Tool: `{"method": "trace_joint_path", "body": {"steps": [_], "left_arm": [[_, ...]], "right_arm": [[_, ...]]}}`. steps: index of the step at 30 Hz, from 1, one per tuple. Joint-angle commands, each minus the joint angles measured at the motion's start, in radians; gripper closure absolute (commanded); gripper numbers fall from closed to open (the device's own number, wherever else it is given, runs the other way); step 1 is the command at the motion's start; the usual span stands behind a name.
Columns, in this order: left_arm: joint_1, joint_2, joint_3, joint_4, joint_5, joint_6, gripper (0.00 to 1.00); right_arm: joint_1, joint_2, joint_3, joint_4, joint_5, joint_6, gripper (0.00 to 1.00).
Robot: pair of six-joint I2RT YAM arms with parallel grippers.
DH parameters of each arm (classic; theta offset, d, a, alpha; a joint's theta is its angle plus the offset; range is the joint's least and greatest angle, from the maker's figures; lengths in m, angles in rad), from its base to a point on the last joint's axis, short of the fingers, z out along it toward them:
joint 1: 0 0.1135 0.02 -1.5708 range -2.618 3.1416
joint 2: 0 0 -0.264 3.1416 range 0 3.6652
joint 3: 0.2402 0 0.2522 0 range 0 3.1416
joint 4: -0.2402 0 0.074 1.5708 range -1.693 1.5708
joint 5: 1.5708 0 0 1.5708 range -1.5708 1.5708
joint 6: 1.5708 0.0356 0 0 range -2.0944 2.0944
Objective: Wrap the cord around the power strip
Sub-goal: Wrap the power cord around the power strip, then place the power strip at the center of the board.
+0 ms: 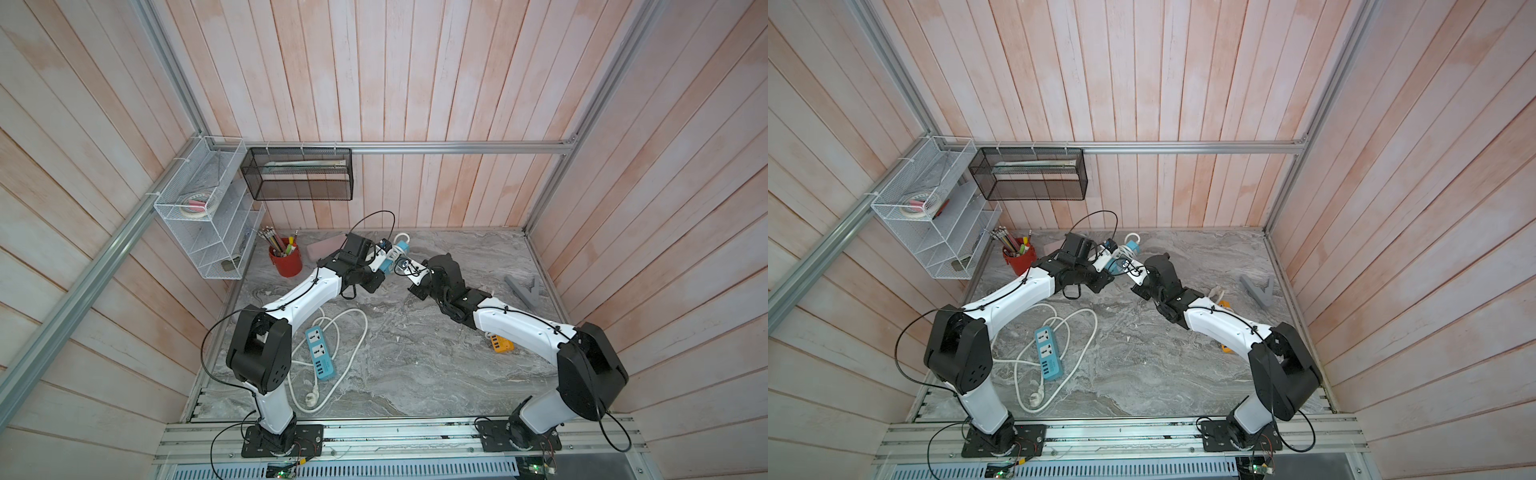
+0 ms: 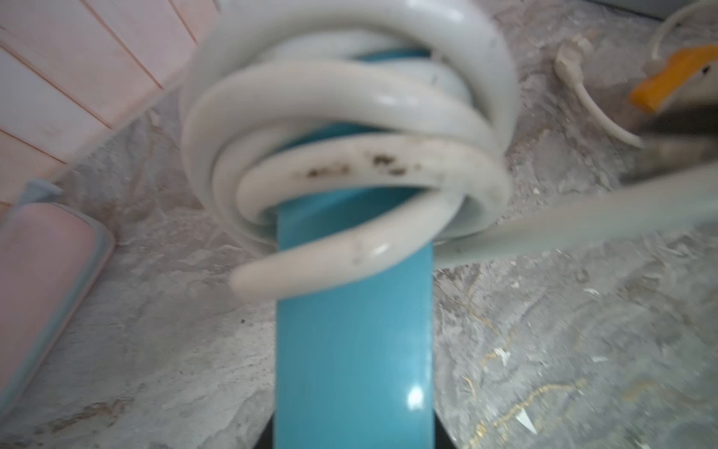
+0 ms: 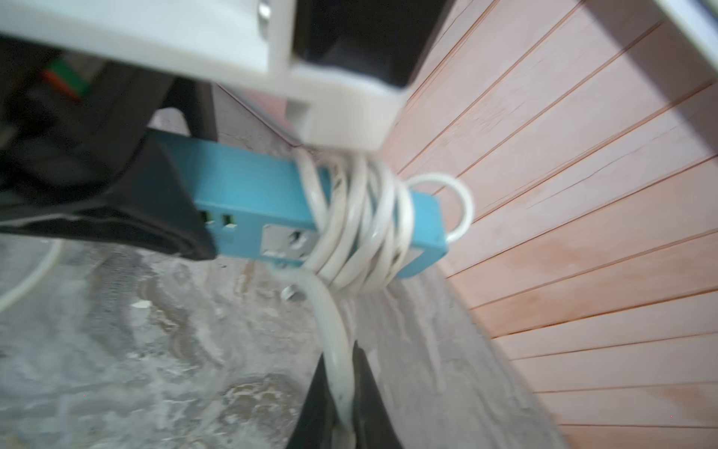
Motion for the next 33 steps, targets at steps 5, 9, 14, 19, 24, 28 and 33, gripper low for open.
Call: {"method": "trace_joint_path", "body": {"steps": [5, 9, 14, 19, 24, 28, 33], "left_arm": [[-0.087, 0.063, 0.022, -0.357, 0.316, 0.161, 1.00], [-0.121, 0.063, -0.008, -0.372, 0.484, 0.211, 1.00], [-0.126, 0.007, -0.072, -0.343, 0.581, 0.291, 1.00], [-0.116, -0.016, -0.088, -0.275, 0.579, 0.287, 1.00], [-0.105, 0.011, -0.101, -0.154, 0.653, 0.156, 1.00], [-0.109, 0.007, -0.204, 0.008, 0.729, 0.002, 1.00], [-0.115, -0.003, -0.355, 0.240, 0.808, -0.218, 1.00]], "right_arm": [[-0.045, -0.084, -0.047, 0.248, -0.077, -0.470, 1.00], [-0.089, -0.077, -0.005, 0.199, -0.184, -0.476, 1.00], [-0.175, -0.061, 0.150, -0.216, -0.460, -0.423, 0.83], [-0.189, 0.023, 0.321, -0.650, -0.640, -0.392, 0.72], [-0.189, 0.055, 0.335, -0.736, -0.641, -0.302, 0.64], [-0.190, 0.058, 0.317, -0.708, -0.596, -0.216, 0.59], [-0.195, 0.060, 0.323, -0.714, -0.575, -0.154, 0.51]]}}
